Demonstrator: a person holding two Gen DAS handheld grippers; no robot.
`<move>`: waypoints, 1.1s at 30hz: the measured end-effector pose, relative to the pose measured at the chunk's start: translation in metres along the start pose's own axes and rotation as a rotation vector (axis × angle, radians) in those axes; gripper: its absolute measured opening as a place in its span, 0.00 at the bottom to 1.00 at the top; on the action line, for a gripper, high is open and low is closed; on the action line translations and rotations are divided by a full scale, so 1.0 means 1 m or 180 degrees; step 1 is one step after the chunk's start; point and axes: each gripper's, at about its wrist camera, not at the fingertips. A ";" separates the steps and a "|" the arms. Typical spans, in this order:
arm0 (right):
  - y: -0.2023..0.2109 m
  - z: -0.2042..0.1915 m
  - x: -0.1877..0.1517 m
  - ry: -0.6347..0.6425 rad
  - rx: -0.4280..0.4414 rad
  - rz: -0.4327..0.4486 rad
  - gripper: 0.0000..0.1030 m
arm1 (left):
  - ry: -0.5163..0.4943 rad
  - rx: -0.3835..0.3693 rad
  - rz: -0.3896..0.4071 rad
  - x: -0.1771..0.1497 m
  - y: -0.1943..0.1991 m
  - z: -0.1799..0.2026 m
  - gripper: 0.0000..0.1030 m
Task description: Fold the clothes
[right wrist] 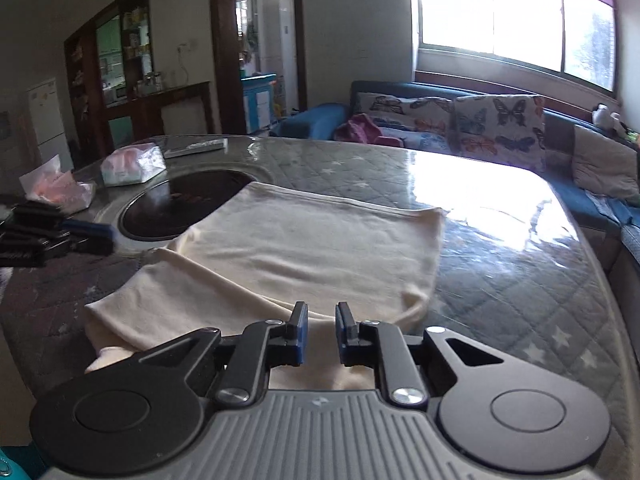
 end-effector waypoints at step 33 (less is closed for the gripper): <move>-0.017 0.012 -0.014 0.0085 0.0031 -0.0158 0.20 | -0.0038 -0.0135 -0.0324 0.008 -0.060 0.003 0.29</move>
Point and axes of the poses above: each gripper's, at about its wrist camera, not at the fingertips, and y roughly against the way its jaws point, z to its right, x to its top, and after that the axes turned 6 degrees about -x, right-handed
